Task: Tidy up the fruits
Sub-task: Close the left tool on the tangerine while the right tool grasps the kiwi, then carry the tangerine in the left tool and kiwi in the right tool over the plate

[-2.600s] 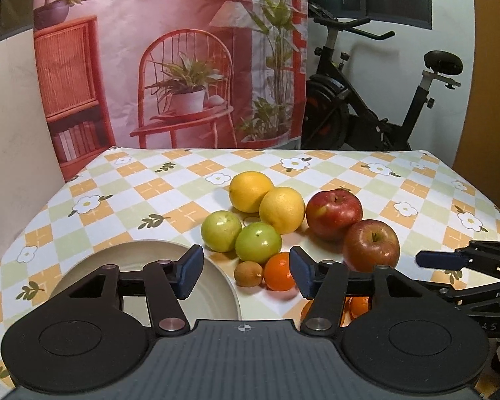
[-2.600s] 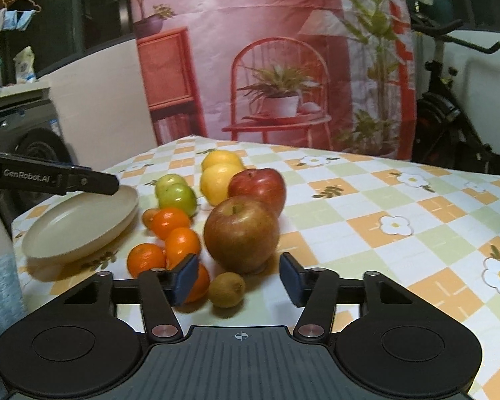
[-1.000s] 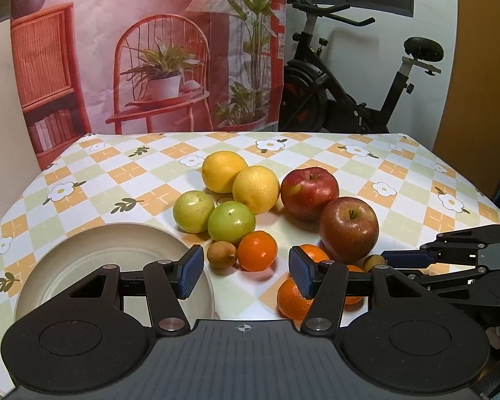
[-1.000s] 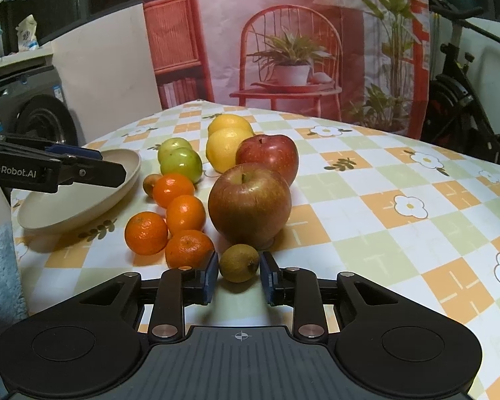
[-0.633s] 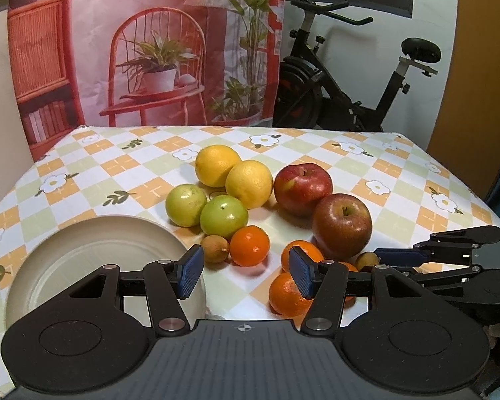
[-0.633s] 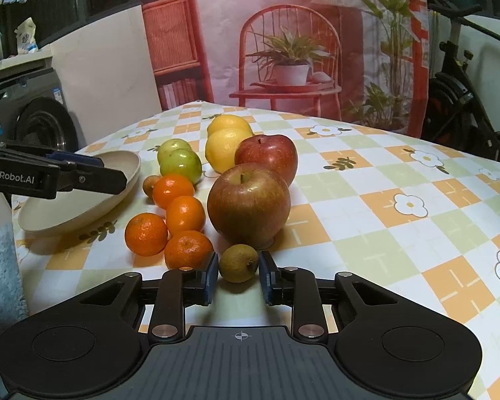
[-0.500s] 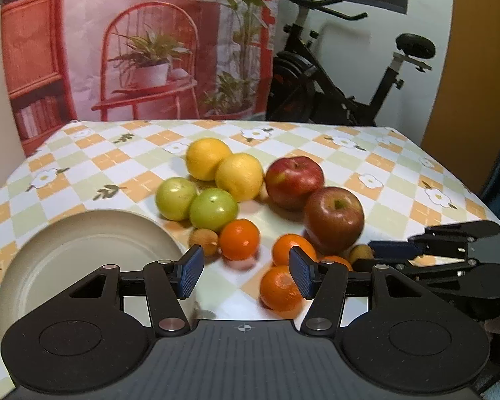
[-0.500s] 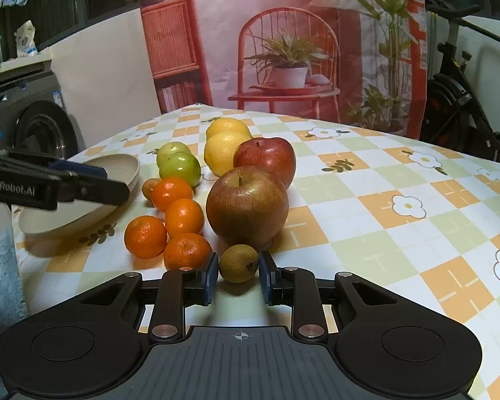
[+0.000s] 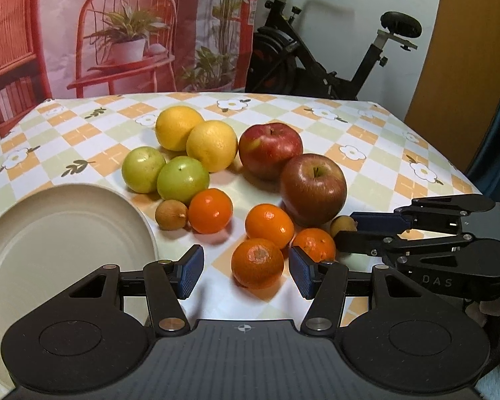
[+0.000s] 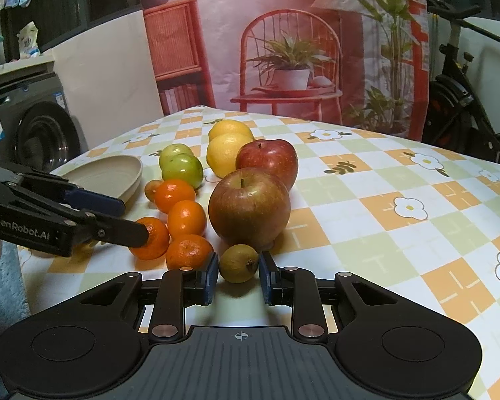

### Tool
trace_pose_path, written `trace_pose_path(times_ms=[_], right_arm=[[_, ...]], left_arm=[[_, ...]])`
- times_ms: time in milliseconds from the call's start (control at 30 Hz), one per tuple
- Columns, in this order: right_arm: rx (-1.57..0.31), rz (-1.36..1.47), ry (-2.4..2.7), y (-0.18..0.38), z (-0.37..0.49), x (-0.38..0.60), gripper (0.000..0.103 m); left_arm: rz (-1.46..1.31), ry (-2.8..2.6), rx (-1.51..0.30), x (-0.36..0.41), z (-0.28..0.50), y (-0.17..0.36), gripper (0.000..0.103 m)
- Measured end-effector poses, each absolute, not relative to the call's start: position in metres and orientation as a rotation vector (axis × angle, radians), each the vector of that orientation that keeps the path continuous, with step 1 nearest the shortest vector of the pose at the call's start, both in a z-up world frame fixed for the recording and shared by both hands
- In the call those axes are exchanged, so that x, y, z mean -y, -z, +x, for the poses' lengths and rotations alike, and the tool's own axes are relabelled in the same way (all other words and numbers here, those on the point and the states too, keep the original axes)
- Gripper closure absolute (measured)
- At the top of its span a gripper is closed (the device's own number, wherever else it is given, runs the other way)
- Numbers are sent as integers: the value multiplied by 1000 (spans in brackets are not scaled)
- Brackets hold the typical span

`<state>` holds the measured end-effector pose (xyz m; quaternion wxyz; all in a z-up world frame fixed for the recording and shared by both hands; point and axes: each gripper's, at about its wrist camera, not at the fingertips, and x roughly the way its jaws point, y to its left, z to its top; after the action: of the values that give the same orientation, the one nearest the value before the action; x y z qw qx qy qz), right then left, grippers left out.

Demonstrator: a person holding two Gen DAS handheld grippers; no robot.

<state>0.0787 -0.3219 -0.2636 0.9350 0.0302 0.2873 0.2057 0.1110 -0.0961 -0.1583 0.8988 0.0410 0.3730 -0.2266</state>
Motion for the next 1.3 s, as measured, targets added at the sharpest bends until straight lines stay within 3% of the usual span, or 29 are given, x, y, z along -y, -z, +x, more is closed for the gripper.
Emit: trace_pose_path(times_ms=[367, 833, 933, 1300], right_arm=[[-589, 61, -422, 264, 79, 321, 79], [-590, 61, -422, 264, 79, 321, 79], [-590, 61, -422, 263, 79, 321, 79], [-588, 61, -422, 263, 79, 321, 79]], left_arm=[[76, 477, -796, 97, 113, 162, 52], [71, 486, -814, 99, 116, 168, 52], [78, 497, -815, 100, 116, 168, 64], [74, 493, -790, 98, 114, 165, 64]])
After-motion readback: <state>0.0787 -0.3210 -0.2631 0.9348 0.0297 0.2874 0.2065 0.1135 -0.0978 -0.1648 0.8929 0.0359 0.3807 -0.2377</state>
